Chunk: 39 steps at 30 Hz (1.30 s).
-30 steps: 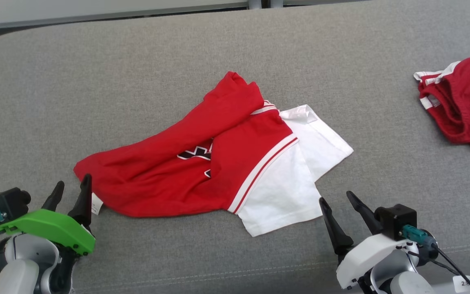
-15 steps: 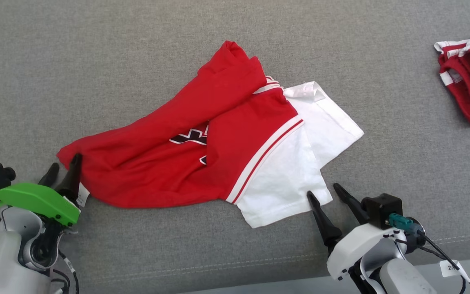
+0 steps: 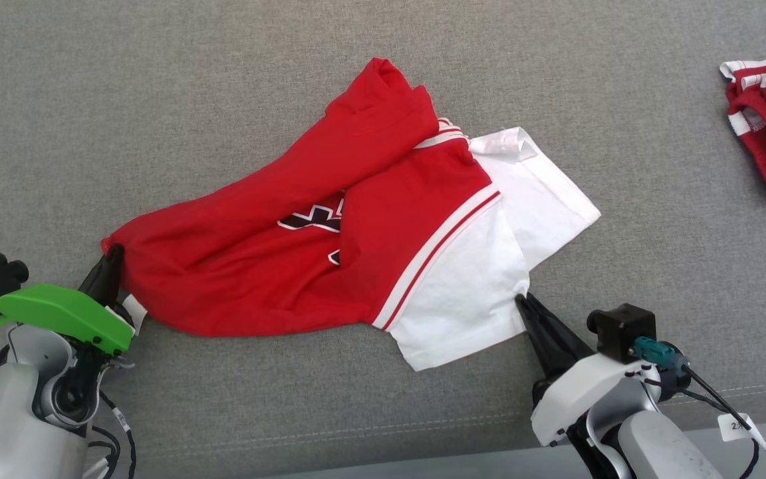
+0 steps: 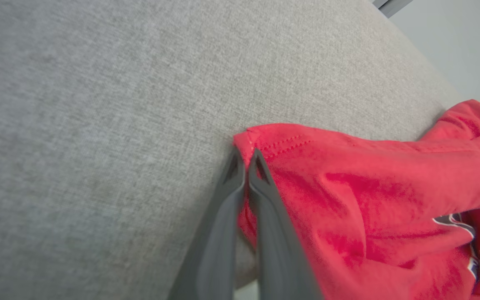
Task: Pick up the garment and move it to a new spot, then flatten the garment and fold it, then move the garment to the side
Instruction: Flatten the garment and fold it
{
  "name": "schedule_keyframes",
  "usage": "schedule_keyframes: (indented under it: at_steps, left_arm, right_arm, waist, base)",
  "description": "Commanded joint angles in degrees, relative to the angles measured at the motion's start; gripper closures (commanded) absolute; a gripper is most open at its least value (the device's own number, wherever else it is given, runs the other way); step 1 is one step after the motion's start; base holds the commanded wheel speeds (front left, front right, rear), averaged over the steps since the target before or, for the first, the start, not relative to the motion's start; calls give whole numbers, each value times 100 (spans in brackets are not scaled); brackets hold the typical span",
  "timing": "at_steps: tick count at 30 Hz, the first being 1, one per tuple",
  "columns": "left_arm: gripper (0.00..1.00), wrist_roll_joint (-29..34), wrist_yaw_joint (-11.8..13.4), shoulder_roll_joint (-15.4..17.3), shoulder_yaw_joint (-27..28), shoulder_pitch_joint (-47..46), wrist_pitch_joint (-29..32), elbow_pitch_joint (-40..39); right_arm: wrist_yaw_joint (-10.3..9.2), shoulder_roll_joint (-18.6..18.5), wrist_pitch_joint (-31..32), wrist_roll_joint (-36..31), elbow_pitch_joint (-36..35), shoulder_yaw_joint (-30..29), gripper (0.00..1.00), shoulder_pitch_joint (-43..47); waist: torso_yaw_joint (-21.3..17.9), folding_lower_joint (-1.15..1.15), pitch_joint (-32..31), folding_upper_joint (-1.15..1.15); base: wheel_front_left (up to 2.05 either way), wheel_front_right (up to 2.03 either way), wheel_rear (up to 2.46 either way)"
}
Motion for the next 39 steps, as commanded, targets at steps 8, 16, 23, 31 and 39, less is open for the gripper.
schedule_keyframes:
  at_steps: [8, 16, 23, 31, 39]
  left_arm:
    - [100, -244, -32, 157, -15, 306, -542, -772]
    - [100, -18, 74, 534, 160, 448, -956, -2154]
    - [100, 199, 501, 753, 337, -21, -863, -3439]
    - [100, 417, 901, 953, 258, -1137, -324, -3968]
    - [100, 617, 1071, 1029, 63, -2157, 117, -3836]
  right_arm:
    - [0, -16, -611, 263, -849, -337, 100, 118]
    - [0, -194, -954, 529, -2023, -714, 100, -86]
    - [0, -433, -891, 983, -2504, -985, 100, -1043]
    - [0, -710, -896, 1075, -2384, -1082, 100, -2904]
    - [0, -900, -883, 987, -2037, -1141, 100, -4112]
  waist:
    - [-15, 0, -185, 0]
    - [0, 0, -495, 0]
    - [-36, 0, -730, 0]
    - [-161, 0, -1034, 0]
    - [-205, 0, -1155, 0]
  base:
    - [0, 0, 0]
    - [0, 0, 0]
    - [0, 0, 0]
    - [0, 0, 0]
    - [0, 0, 0]
